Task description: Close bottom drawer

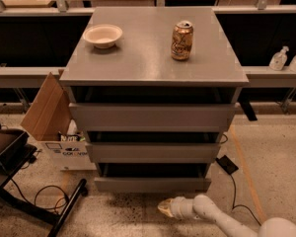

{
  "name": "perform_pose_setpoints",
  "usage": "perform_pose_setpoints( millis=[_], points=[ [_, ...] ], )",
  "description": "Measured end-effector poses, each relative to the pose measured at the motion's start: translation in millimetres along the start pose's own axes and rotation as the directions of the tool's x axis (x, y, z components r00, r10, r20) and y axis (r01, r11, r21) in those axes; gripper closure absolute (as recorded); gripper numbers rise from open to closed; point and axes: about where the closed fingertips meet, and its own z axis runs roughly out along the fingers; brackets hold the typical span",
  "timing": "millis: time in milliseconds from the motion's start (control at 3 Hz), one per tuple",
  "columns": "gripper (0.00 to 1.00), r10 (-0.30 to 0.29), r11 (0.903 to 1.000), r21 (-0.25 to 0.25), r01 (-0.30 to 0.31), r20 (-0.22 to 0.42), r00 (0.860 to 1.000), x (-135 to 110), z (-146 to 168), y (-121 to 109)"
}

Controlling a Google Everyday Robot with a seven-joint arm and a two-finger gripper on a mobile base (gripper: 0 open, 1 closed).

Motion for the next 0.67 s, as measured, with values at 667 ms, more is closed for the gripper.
perform_pose_setpoints(
  millis=[667],
  points=[
    [1.0,-0.07,0.996,0.059,0.067,0.046,0.997,-53,7,-59]
  ],
)
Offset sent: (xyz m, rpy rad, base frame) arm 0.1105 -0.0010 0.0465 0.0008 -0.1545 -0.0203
